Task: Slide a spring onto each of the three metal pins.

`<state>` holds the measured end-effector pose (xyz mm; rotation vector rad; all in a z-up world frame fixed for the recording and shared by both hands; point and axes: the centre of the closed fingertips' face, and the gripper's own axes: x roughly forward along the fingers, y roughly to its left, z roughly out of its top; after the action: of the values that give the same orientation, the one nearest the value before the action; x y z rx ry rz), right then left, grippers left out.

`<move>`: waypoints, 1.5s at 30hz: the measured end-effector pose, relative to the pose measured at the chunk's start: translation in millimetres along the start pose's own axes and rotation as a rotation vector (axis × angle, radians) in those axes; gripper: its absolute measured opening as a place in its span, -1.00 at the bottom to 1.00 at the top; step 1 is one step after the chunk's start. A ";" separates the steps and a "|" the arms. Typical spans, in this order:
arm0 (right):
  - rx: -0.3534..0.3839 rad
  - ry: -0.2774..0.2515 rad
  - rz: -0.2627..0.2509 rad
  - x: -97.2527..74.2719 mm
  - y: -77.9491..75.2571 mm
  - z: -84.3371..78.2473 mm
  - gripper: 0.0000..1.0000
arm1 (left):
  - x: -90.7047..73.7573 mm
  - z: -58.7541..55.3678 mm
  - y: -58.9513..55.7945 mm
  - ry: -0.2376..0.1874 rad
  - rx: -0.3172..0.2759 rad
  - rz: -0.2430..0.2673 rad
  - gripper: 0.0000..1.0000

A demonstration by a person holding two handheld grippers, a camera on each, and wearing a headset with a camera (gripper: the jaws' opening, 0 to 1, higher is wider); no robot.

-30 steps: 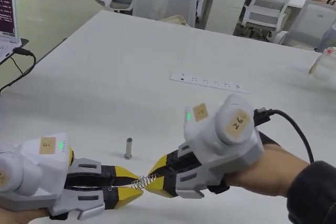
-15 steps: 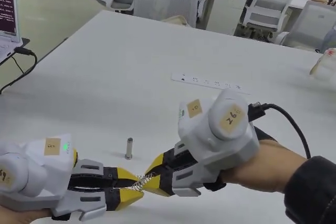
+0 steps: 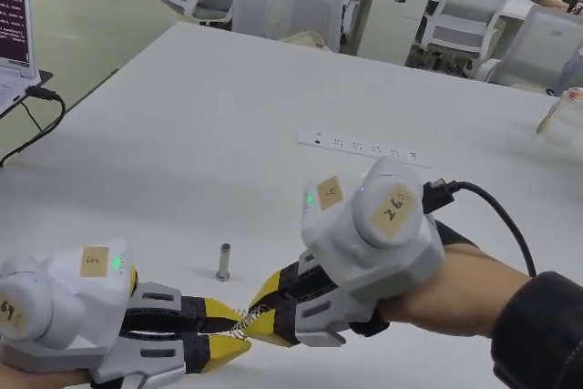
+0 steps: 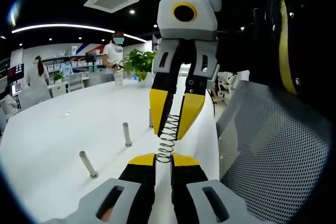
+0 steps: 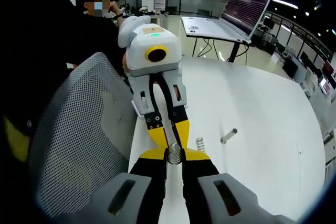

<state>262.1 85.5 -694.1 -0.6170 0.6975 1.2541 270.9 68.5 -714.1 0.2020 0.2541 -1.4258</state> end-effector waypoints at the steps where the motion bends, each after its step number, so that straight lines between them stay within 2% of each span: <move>1: -0.002 0.004 0.000 0.0 0.1 -0.4 -0.85 | 0.1 -0.2 -0.1 0.001 0.001 0.000 -0.94; 11: -0.005 0.021 0.000 -2.8 -1.8 -3.9 -0.85 | -1.1 -1.0 1.0 0.005 0.002 0.010 -0.84; 15: -0.005 0.031 -0.007 -7.5 -4.4 -7.6 -0.85 | -5.1 0.9 5.7 -0.007 -0.008 0.032 -0.80; 23: -0.002 0.063 -0.026 -18.2 -12.0 -18.9 -0.85 | -7.9 1.7 7.5 -0.017 -0.009 0.050 -0.70; 28: 0.008 0.075 -0.043 -26.6 -18.9 -26.3 -0.85 | -11.3 1.6 9.6 -0.032 -0.026 0.072 -0.52; 30: 0.016 0.079 -0.050 -29.7 -21.7 -29.3 -0.85 | -11.8 -0.8 9.7 -0.024 -0.029 0.078 -0.49; 32: 0.017 0.083 -0.058 -32.5 -23.9 -31.1 -0.85 | -12.7 -1.6 11.0 -0.030 -0.036 0.091 -0.38; 37: 0.022 0.086 -0.069 -36.3 -28.1 -32.6 -0.85 | -15.9 -3.7 15.7 -0.035 -0.067 0.120 -0.14; 40: 0.024 0.088 -0.072 -37.6 -29.9 -33.0 -0.85 | -19.2 -3.2 17.9 -0.046 -0.072 0.134 -0.08; 42: 0.024 0.090 -0.075 -38.5 -31.2 -33.2 -0.85 | -21.4 -3.1 20.8 -0.054 -0.082 0.152 0.04; 45: 0.023 0.095 -0.077 -40.3 -32.9 -34.0 -0.85 | -24.9 -3.7 24.0 -0.062 -0.087 0.170 0.13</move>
<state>283.2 27.9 -684.1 -0.6818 0.7594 1.1497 291.4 96.4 -710.7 0.1049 0.2417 -1.2479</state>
